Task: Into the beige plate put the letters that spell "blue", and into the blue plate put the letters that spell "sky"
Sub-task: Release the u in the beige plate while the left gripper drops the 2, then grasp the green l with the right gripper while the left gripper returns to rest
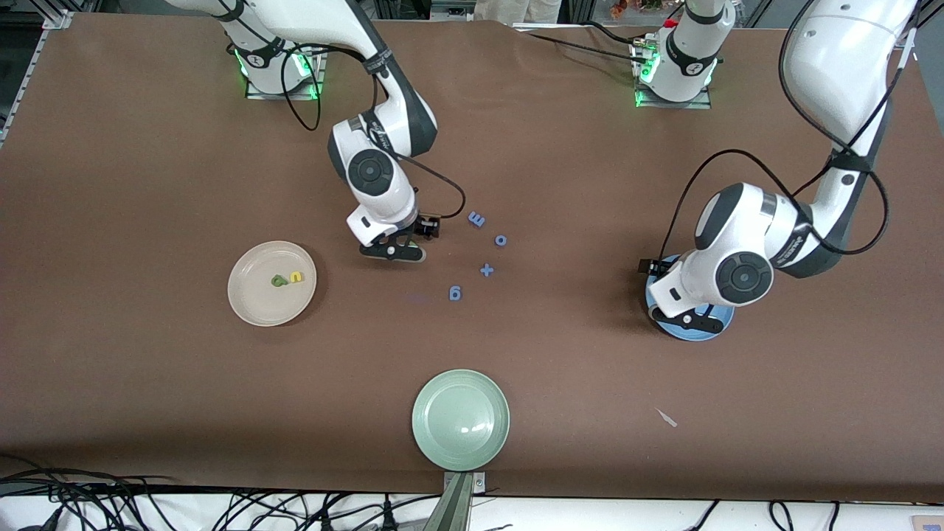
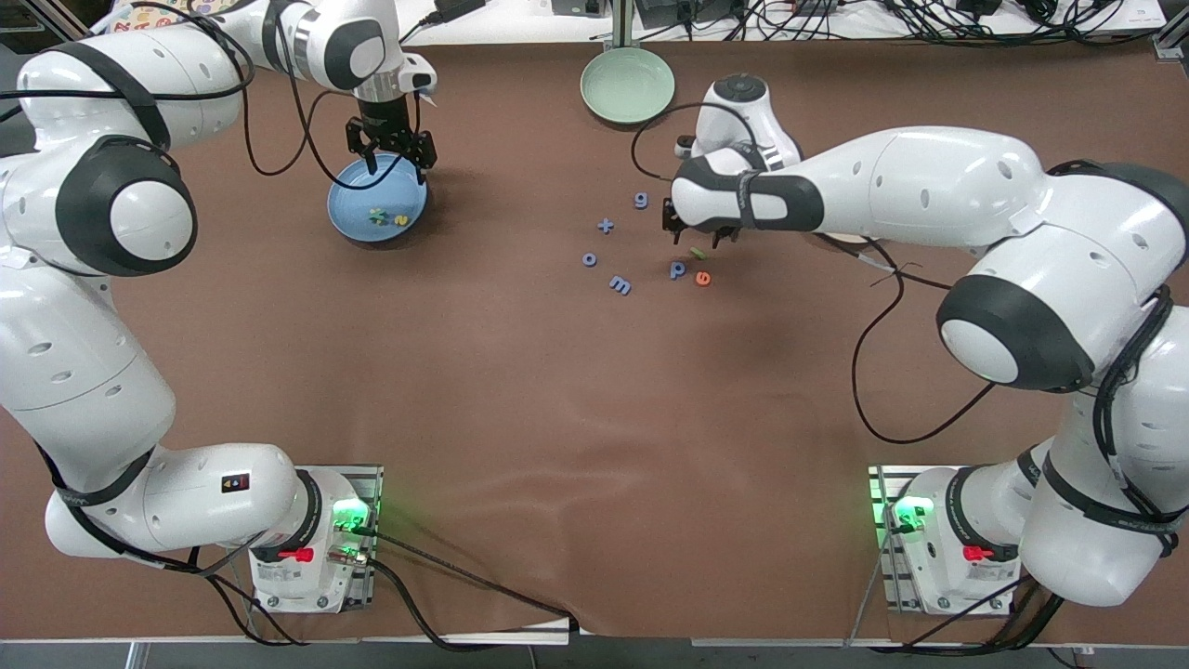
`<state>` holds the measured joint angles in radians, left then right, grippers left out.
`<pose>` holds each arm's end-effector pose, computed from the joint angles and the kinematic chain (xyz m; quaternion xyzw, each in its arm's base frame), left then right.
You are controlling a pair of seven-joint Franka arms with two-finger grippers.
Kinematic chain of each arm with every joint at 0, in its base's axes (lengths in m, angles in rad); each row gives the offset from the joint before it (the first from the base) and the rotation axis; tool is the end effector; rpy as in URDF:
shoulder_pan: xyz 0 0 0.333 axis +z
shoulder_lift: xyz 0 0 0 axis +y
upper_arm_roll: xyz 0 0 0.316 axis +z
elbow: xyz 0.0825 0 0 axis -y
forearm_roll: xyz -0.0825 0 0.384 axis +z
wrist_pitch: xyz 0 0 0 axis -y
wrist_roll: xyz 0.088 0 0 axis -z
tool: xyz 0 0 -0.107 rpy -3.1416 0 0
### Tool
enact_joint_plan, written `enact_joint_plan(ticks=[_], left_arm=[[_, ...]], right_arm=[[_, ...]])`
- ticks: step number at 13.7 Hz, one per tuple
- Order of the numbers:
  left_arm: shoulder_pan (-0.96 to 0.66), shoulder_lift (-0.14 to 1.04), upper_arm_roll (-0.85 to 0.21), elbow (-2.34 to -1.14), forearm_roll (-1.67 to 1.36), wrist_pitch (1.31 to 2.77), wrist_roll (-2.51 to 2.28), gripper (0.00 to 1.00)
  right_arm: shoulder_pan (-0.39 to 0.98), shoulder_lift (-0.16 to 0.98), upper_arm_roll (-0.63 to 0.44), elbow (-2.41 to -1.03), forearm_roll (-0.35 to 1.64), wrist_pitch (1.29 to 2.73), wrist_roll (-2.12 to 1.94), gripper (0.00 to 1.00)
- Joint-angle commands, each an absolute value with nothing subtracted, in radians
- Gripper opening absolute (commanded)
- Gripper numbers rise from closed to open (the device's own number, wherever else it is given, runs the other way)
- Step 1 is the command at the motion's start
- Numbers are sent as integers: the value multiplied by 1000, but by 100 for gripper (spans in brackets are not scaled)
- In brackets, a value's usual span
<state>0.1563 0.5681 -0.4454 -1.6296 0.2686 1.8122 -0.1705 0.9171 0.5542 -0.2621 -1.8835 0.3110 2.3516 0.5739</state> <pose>0.6308 -0.1321 0.2919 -0.9819 0.1002 0.1556 0.0393 0.4914 0.3925 0.2154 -0.9973 0.0558 0.0446 0.0149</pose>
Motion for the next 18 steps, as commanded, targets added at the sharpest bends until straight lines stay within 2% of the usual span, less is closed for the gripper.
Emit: enact_joint_plan(ticks=[1,5,9,12,16,18], left_arm=[[166,436,-443,-1635,244,1743,-160,100],[181,278,-440,-1583,242,1712,-156,100],[202,252,-436,-1366,189,1576,-156,100],[203,201,-359,-1402,83,1572,-152,100],[94,52,-191,-1618,25,1698,-150,100],[52,31,-124,-1654,-21,1710,-131,100]], right_arm=[[928,575,-272,-1898,313,2385,583,73],[930,606,-273,-1898,305,2422,583,73],[930,609,-272,-1925,305,2459,583,69],[930,609,-272,-1940,304,2471,583,60],[930,609,-272,-1942,302,2471,583,45],[930,607,-272,-1945,302,2471,580,35]])
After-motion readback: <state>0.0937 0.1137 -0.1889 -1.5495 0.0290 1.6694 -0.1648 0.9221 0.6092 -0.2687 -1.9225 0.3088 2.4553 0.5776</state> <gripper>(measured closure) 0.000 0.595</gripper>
